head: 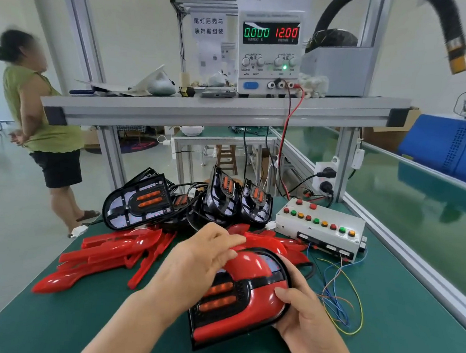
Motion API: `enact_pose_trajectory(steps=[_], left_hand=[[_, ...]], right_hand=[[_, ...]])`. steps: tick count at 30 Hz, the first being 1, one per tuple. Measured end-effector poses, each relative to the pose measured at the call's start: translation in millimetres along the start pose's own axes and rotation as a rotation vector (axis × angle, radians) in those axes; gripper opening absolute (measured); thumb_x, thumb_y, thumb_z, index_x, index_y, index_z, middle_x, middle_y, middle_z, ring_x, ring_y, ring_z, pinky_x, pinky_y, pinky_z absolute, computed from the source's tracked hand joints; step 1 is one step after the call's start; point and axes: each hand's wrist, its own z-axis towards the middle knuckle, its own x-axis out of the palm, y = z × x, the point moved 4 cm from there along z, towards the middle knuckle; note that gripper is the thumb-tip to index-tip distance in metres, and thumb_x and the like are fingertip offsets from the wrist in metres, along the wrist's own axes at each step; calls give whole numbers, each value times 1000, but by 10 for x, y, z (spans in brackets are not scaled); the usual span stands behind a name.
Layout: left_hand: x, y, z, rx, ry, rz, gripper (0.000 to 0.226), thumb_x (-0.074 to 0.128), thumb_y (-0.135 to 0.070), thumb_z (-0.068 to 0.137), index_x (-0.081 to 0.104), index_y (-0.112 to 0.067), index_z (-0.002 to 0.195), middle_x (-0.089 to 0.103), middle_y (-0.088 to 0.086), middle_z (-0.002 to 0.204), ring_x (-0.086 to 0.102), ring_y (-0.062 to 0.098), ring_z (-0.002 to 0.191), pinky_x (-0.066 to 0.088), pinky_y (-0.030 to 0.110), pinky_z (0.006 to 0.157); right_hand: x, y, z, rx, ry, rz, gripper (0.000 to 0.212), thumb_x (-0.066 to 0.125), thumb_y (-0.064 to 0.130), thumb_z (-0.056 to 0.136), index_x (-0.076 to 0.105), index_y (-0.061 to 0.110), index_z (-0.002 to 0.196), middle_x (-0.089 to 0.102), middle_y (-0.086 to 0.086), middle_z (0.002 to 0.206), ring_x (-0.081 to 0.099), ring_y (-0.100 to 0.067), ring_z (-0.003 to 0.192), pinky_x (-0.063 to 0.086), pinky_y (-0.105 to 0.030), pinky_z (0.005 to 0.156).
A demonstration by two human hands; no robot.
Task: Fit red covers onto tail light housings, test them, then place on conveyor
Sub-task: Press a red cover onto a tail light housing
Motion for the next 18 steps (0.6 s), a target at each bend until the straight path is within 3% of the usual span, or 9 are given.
enact_pose_trajectory(steps=[4,7,10,12,14,18], left_hand=[[131,16,-1,12,-64,22,26,61,-14,97,71,-21,119,51,-22,106,57,-12,89,47,8,75],[225,58,-30,-29,-136,64,19,64,-16,95,71,-24,112,57,-15,104,65,3,90,60,34,67],[276,33,-65,49,-112,186,9,58,-45,94,66,-44,99,59,-12,101,63,19,92,59,42,59],[291,2,-59,98,-52,242,37,52,-59,90,69,-32,110,57,-7,115,56,15,97,59,38,61],[282,-8,-43,122,19,302,45,61,-53,87,68,-22,119,56,-3,122,54,14,100,58,36,67],[297,-21,-43,140,51,329,47,80,-23,80,67,-18,125,60,-3,110,57,14,95,52,40,81]], right_hand=[[16,0,-6,6,-2,-13,60,54,-5,77,61,22,130,65,-21,127,60,-36,101,52,-45,78],[23,-6,-11,6,-10,-11,61,57,-3,73,61,21,129,66,-22,125,62,-35,96,54,-45,76],[4,-19,-16,10,-26,-13,62,60,-3,70,60,20,127,68,-23,118,63,-35,90,54,-45,73],[-8,-23,-19,6,-31,-24,66,64,-5,65,59,19,126,70,-22,112,63,-35,88,54,-45,72],[-14,-19,-18,-7,-41,-26,69,66,-6,61,58,18,126,69,-23,112,63,-36,89,53,-45,74],[-3,1,-8,-30,-44,-18,60,63,-2,70,60,16,127,68,-23,118,65,-36,94,54,-46,81]])
